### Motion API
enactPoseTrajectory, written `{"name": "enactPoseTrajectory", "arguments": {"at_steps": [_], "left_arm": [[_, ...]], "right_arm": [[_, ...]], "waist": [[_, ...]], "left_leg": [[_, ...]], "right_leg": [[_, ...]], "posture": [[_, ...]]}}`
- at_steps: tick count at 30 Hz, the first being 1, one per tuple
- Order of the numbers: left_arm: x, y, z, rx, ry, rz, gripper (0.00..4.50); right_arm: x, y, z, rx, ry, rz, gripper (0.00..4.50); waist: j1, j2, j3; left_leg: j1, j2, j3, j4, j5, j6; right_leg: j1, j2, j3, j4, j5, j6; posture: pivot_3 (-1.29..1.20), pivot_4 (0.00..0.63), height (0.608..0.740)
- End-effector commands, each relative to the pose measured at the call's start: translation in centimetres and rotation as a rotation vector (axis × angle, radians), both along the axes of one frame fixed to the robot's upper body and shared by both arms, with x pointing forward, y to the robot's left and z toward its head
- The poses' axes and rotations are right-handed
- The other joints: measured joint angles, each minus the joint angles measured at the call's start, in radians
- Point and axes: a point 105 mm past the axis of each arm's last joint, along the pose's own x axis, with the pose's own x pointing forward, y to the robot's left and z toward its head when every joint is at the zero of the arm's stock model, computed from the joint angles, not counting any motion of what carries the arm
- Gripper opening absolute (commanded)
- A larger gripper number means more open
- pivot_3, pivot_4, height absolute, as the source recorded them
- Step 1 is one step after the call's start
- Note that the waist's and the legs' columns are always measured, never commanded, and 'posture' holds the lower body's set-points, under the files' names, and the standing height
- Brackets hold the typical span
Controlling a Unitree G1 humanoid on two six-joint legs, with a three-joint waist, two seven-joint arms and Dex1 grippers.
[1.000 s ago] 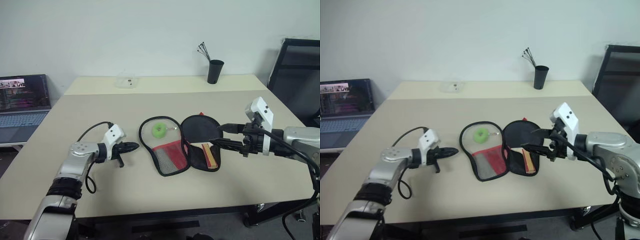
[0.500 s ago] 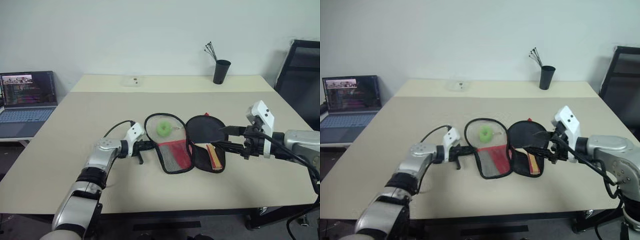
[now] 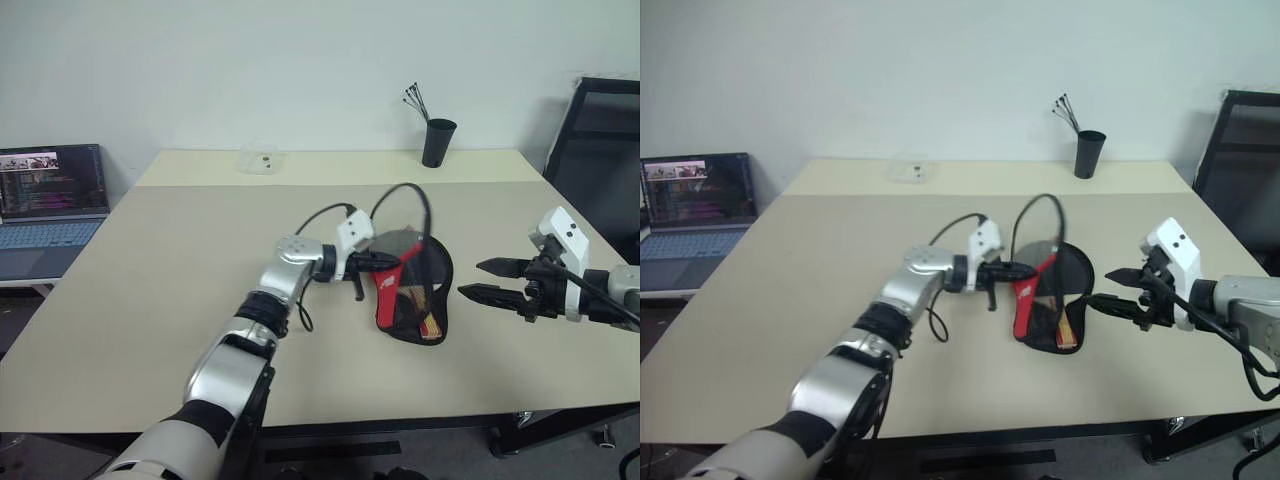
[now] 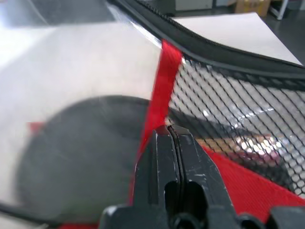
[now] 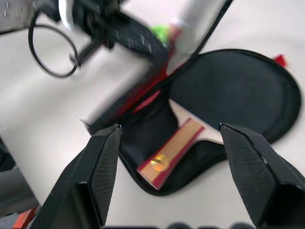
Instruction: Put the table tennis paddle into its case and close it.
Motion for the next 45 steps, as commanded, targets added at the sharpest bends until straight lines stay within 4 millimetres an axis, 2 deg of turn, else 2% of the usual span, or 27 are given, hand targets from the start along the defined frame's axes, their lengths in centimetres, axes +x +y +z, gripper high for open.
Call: {"name": "enactPoseTrajectory", "arguments": {"at_steps": [1, 4, 7, 11, 14, 15, 18, 23, 27, 36, 45], "left_arm": [[0.4, -0.9, 0.5, 0.022, -0.052, 0.003, 0.03], [0.6, -1.1, 0.0, 0.035, -0.062, 0.013, 0.03], [0.9, -0.1, 0.8, 0.006, -0.077, 0.025, 0.03], [1.0, 1.8, 1.7, -0.019, -0.104, 0.027, 0.03], [0.7, 3.7, 2.6, -0.060, -0.109, 0.028, 0.00], [0.5, 4.4, 2.9, -0.073, -0.112, 0.027, 0.00], [-0.3, 6.7, 3.7, -0.109, -0.119, 0.045, 0.00], [-1.5, 8.7, 3.8, -0.102, -0.122, 0.087, 0.00], [-2.2, 9.3, 4.1, -0.101, -0.127, 0.108, 0.00], [-2.9, 9.2, 4.2, -0.094, -0.133, 0.116, 0.00], [-3.1, 9.2, 4.4, -0.089, -0.136, 0.115, 0.00]], "right_arm": [[-0.1, -0.5, 0.9, -0.005, -0.049, -0.027, 3.61], [0.4, -0.7, 0.8, 0.008, -0.055, -0.064, 3.61], [1.4, -1.3, 0.2, 0.034, -0.052, -0.133, 3.61], [2.9, -2.0, -1.4, 0.042, -0.029, -0.222, 3.61], [4.2, -1.7, -2.7, 0.066, -0.011, -0.261, 4.18], [4.7, -1.5, -3.1, 0.077, -0.005, -0.278, 4.49], [6.4, -0.8, -4.8, 0.090, 0.020, -0.311, 4.49], [7.7, 0.1, -6.5, 0.048, 0.033, -0.298, 4.49], [8.9, -0.5, -7.6, 0.036, 0.041, -0.338, 4.49], [9.8, -0.6, -9.9, 0.015, 0.095, -0.365, 4.49], [8.6, 2.4, -11.6, 0.038, 0.206, -0.240, 4.49]], "waist": [[-0.002, 0.000, 0.000], [-0.002, 0.000, 0.000], [-0.002, 0.000, 0.000], [-0.003, 0.000, 0.000], [-0.003, 0.000, 0.000], [-0.005, 0.000, 0.000], [-0.009, 0.001, 0.000], [-0.006, 0.001, 0.000], [0.001, 0.001, 0.000], [-0.001, 0.001, 0.000], [-0.003, 0.000, -0.001]], "left_leg": [[0.000, 0.000, 0.000, 0.000, 0.000, 0.000], [0.000, 0.000, 0.000, 0.000, 0.000, 0.000], [0.000, 0.000, 0.000, 0.000, 0.000, 0.000], [0.000, 0.000, 0.001, 0.000, 0.000, 0.000], [0.001, 0.001, 0.001, 0.000, 0.000, 0.000], [0.001, 0.002, 0.000, 0.000, 0.000, 0.000], [0.002, 0.003, 0.001, 0.000, 0.000, 0.000], [0.002, 0.005, 0.001, 0.000, 0.000, 0.000], [0.002, 0.005, 0.001, 0.002, 0.000, 0.000], [0.002, 0.005, 0.001, 0.003, 0.000, 0.000], [0.003, 0.005, 0.002, 0.004, 0.000, 0.000]], "right_leg": [[0.000, 0.000, 0.000, 0.000, 0.000, 0.000], [0.000, 0.001, 0.000, 0.000, 0.000, 0.000], [0.000, 0.001, 0.000, 0.001, 0.000, 0.000], [0.000, 0.000, 0.001, 0.001, 0.000, 0.000], [0.000, 0.001, 0.001, 0.001, 0.000, 0.000], [0.000, 0.001, 0.001, 0.001, 0.000, 0.000], [0.000, 0.001, 0.002, 0.002, 0.000, 0.000], [0.000, 0.002, 0.003, 0.003, 0.000, 0.000], [0.001, 0.000, 0.002, 0.003, 0.000, 0.000], [0.001, 0.001, 0.003, 0.004, 0.001, 0.000], [0.001, 0.001, 0.003, 0.006, 0.001, -0.001]], "posture": [[0.00, 0.150, 0.740], [0.00, 0.150, 0.740], [0.00, 0.150, 0.740], [0.00, 0.150, 0.740], [0.00, 0.150, 0.740], [0.00, 0.150, 0.740], [0.00, 0.150, 0.740], [0.00, 0.150, 0.740], [0.00, 0.150, 0.740], [0.00, 0.150, 0.740], [0.00, 0.150, 0.740]]}}
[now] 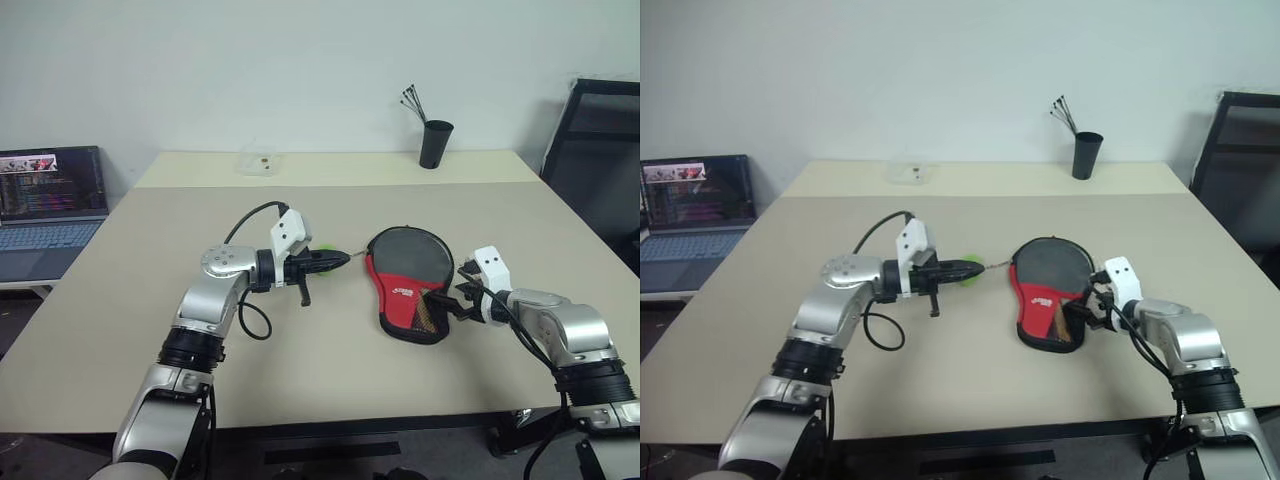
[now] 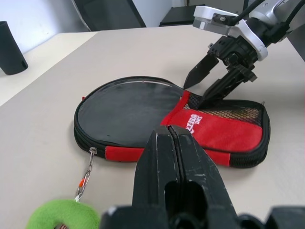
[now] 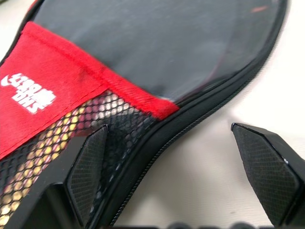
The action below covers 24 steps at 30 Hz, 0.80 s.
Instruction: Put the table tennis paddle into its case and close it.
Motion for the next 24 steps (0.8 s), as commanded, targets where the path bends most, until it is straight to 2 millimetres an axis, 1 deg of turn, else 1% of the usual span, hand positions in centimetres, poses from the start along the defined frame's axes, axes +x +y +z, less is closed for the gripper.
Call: {"name": "enactPoseTrajectory", "arguments": {"at_steps": [1, 8, 9, 11, 14, 16, 18, 20, 22, 23, 24], "left_arm": [[-0.4, -0.3, 1.5, -0.015, -0.057, -0.018, 0.00], [-0.4, -0.1, 1.5, -0.010, -0.058, -0.010, 0.00], [-0.4, 0.0, 1.4, -0.008, -0.058, -0.006, 0.00], [-0.4, 0.4, 1.3, -0.003, -0.056, 0.006, 0.00], [-0.3, 1.1, 1.2, 0.001, -0.052, 0.032, 0.00], [-0.4, 1.9, 1.1, -0.001, -0.047, 0.054, 0.00], [-0.6, 3.0, 1.1, -0.017, -0.031, 0.084, 0.00], [-0.8, 3.7, 1.1, -0.034, -0.014, 0.101, 0.00], [-1.4, 4.8, 1.1, -0.067, 0.025, 0.113, 0.00], [-1.9, 5.6, 1.0, -0.083, 0.054, 0.121, 0.00], [-2.2, 6.1, 1.0, -0.093, 0.074, 0.126, 0.00]], "right_arm": [[-0.5, 2.4, -0.6, 0.017, 0.035, 0.086, 4.49], [0.3, 3.5, -2.1, 0.006, 0.067, 0.084, 4.49], [0.4, 3.5, -2.3, 0.005, 0.072, 0.080, 4.32], [0.5, 3.6, -2.6, 0.004, 0.078, 0.078, 3.88], [0.6, 3.9, -2.8, 0.012, 0.086, 0.080, 2.97], [0.7, 4.3, -2.9, 0.022, 0.089, 0.089, 2.25], [0.7, 5.2, -2.7, 0.042, 0.088, 0.110, 1.61], [0.8, 5.7, -2.5, 0.051, 0.084, 0.120, 0.99], [0.8, 6.4, -2.2, 0.060, 0.075, 0.135, 0.43], [0.9, 6.9, -2.0, 0.066, 0.069, 0.148, 0.16], [0.9, 7.2, -1.8, 0.070, 0.065, 0.158, 0.03]], "waist": [[-0.002, 0.000, 0.000], [-0.023, -0.003, -0.002], [-0.028, -0.003, -0.003], [-0.033, -0.003, -0.003], [-0.034, -0.003, -0.004], [-0.034, -0.004, -0.005], [-0.035, -0.005, -0.006], [-0.040, -0.006, -0.007], [-0.042, -0.006, -0.007], [-0.045, -0.006, -0.007], [-0.049, -0.006, -0.007]], "left_leg": [[0.001, 0.000, 0.000, 0.000, 0.000, 0.000], [0.009, 0.001, 0.002, 0.000, 0.000, 0.000], [0.009, 0.001, 0.001, 0.000, 0.000, 0.000], [0.010, 0.002, 0.001, 0.001, 0.000, 0.000], [0.011, 0.003, 0.001, 0.001, 0.000, 0.000], [0.011, 0.003, 0.001, 0.001, 0.000, 0.000], [0.012, 0.004, 0.001, 0.001, 0.000, 0.000], [0.012, 0.004, 0.001, 0.001, 0.000, 0.000], [0.013, 0.004, 0.001, 0.001, 0.000, 0.000], [0.013, 0.004, 0.001, 0.001, 0.000, 0.000], [0.013, 0.005, 0.001, 0.001, 0.000, 0.000]], "right_leg": [[0.000, 0.000, 0.001, 0.001, 0.000, 0.000], [0.001, 0.003, 0.004, 0.008, 0.000, 0.000], [0.002, 0.004, 0.004, 0.009, -0.001, -0.001], [0.002, 0.004, 0.005, 0.010, -0.001, -0.001], [0.002, 0.006, 0.005, 0.010, 0.000, -0.002], [0.002, 0.006, 0.005, 0.011, 0.000, -0.002], [0.002, 0.006, 0.005, 0.011, 0.000, -0.002], [0.002, 0.006, 0.006, 0.011, 0.001, -0.003], [0.002, 0.006, 0.006, 0.011, 0.001, -0.004], [0.002, 0.006, 0.007, 0.011, 0.001, -0.004], [0.002, 0.006, 0.007, 0.011, 0.001, -0.004]], "posture": [[0.00, 0.150, 0.740], [0.00, 0.150, 0.740], [0.00, 0.150, 0.740], [0.00, 0.150, 0.740], [0.00, 0.150, 0.740], [0.00, 0.150, 0.740], [0.00, 0.150, 0.740], [0.00, 0.150, 0.740], [0.00, 0.150, 0.740], [0.00, 0.150, 0.740], [0.00, 0.150, 0.740]]}}
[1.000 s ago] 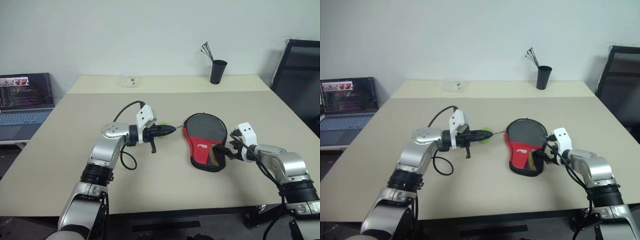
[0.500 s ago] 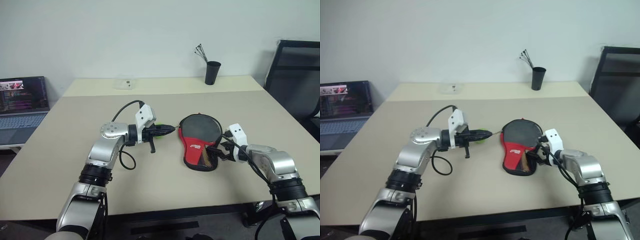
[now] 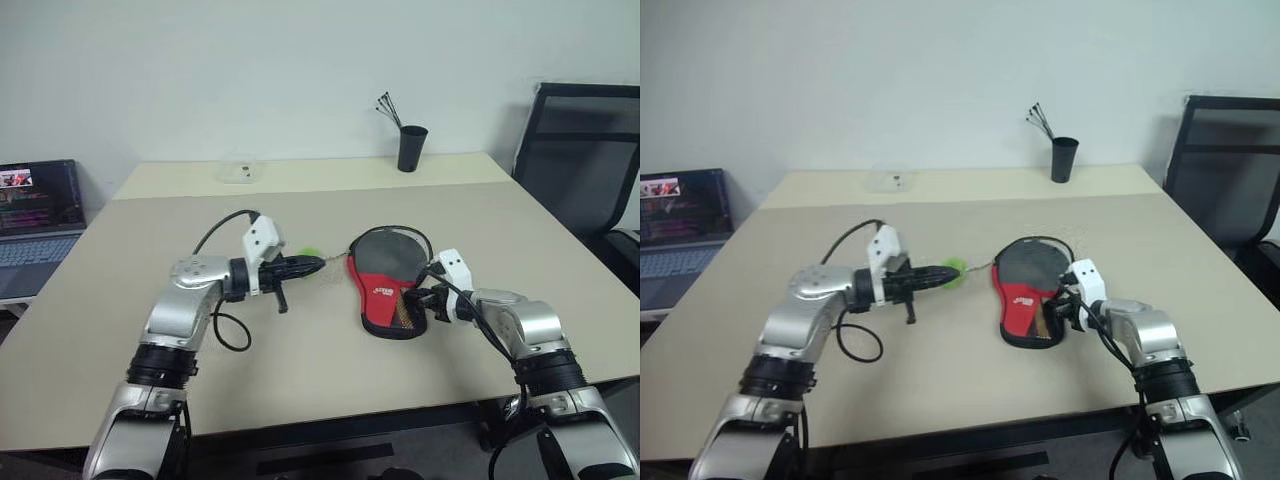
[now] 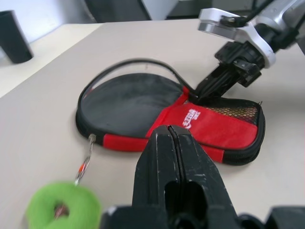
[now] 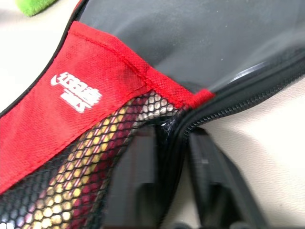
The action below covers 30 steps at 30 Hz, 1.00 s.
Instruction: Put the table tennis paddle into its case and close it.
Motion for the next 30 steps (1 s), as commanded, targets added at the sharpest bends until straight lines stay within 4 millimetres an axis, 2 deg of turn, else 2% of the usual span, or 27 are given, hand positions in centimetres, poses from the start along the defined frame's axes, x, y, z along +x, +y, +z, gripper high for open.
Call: {"name": "enactPoseTrajectory", "arguments": {"at_steps": [1, 5, 8, 11, 16, 21, 30], "left_arm": [[-1.4, 1.8, 1.6, -0.062, 0.008, 0.010, 0.00], [-3.1, 5.2, 0.3, -0.016, 0.098, 0.063, 0.00], [-4.6, 6.4, -0.5, 0.022, 0.145, 0.067, 0.00], [-5.5, 7.0, -0.9, 0.046, 0.167, 0.070, 0.00], [-6.4, 6.8, -0.9, 0.033, 0.190, 0.066, 0.00], [-7.2, 5.9, -0.9, 0.038, 0.200, 0.025, 0.00], [-8.0, 5.4, -1.3, 0.051, 0.225, -0.016, 0.00]], "right_arm": [[-0.3, 2.1, -0.5, 0.002, 0.028, 0.060, 0.03], [-0.1, 4.2, 1.0, 0.042, 0.007, 0.123, 0.03], [-0.3, 5.7, 1.8, 0.066, 0.001, 0.174, 0.03], [-0.5, 7.1, 2.5, 0.092, 0.002, 0.208, 0.03], [-1.7, 9.9, 3.2, 0.160, 0.040, 0.273, 0.03], [-2.8, 10.3, 2.9, 0.167, 0.078, 0.249, 0.03], [-6.1, 8.1, 2.4, 0.151, 0.135, 0.130, 0.03]], "waist": [[-0.007, 0.000, 0.000], [-0.016, 0.000, 0.000], [-0.019, 0.000, 0.000], [-0.018, 0.000, 0.000], [-0.007, 0.000, 0.000], [0.006, 0.000, 0.000], [0.017, 0.000, 0.000]], "left_leg": [[0.000, 0.001, 0.000, 0.000, 0.000, 0.000], [0.001, 0.002, 0.000, -0.001, 0.000, 0.000], [0.004, 0.003, 0.002, -0.005, 0.000, 0.000], [0.005, 0.012, 0.006, -0.007, 0.000, 0.000], [0.005, 0.014, 0.007, -0.008, -0.001, -0.002], [0.003, 0.014, 0.008, -0.008, -0.004, -0.006], [0.001, 0.014, 0.012, -0.008, -0.005, -0.008]], "right_leg": [[0.000, 0.000, 0.001, 0.000, 0.000, 0.000], [-0.001, 0.000, 0.002, 0.000, 0.000, 0.000], [-0.001, 0.000, 0.005, 0.000, 0.000, -0.001], [-0.002, 0.003, 0.008, 0.000, -0.001, -0.002], [-0.004, 0.005, 0.008, 0.000, -0.003, -0.006], [-0.004, 0.006, 0.010, -0.002, -0.003, -0.007], [-0.007, 0.005, 0.012, -0.003, -0.004, -0.007]], "posture": [[0.00, 0.150, 0.740], [0.00, 0.150, 0.740], [0.00, 0.150, 0.740], [0.00, 0.150, 0.740], [0.00, 0.150, 0.740], [0.00, 0.150, 0.740], [0.00, 0.150, 0.740]]}}
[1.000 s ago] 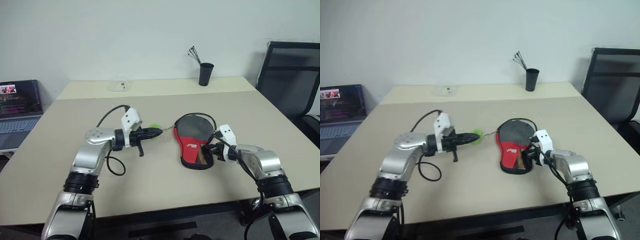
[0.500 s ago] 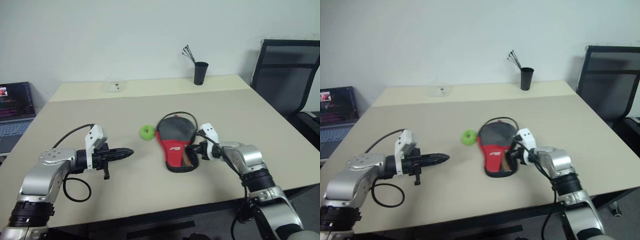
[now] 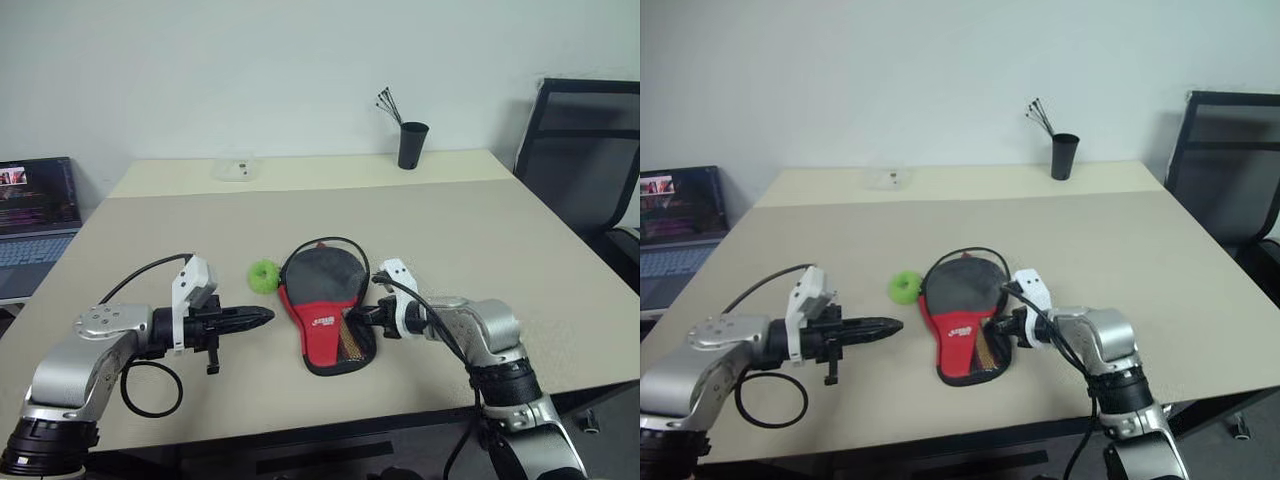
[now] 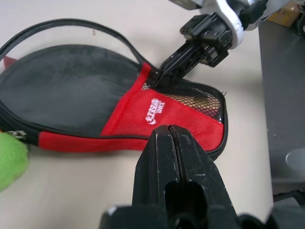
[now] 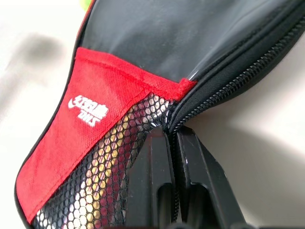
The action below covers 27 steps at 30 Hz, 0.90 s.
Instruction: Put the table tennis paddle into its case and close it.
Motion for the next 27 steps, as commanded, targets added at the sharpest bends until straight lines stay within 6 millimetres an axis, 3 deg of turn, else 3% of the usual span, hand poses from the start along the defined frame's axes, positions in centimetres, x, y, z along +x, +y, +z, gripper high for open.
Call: {"name": "enactPoseTrajectory", "arguments": {"at_steps": [1, 7, 27], "left_arm": [[-0.4, -0.4, 1.2, 0.006, -0.040, -0.035, 0.00], [-0.3, -0.7, 1.3, 0.009, -0.036, -0.060, 0.00], [0.6, -1.6, 1.8, 0.020, -0.059, -0.113, 0.00]], "right_arm": [[-1.7, -0.5, 1.2, 0.026, -0.016, -0.016, 0.03], [-4.0, -0.7, 1.3, 0.034, 0.015, -0.054, 0.03], [-7.0, -0.4, 0.0, 0.098, 0.047, -0.122, 0.03]], "waist": [[0.001, 0.000, 0.000], [0.000, 0.000, 0.000], [0.000, 0.000, 0.000]], "left_leg": [[0.000, 0.000, 0.000, 0.000, 0.000, 0.000], [0.000, 0.000, 0.001, 0.000, 0.000, 0.000], [-0.004, 0.000, 0.003, 0.000, 0.000, 0.000]], "right_leg": [[0.000, 0.000, 0.000, 0.000, 0.000, 0.000], [-0.001, 0.000, 0.000, 0.000, 0.000, 0.000], [-0.004, 0.001, 0.001, -0.001, 0.000, 0.000]], "posture": [[0.00, 0.150, 0.740], [0.00, 0.150, 0.740], [0.00, 0.150, 0.740]]}}
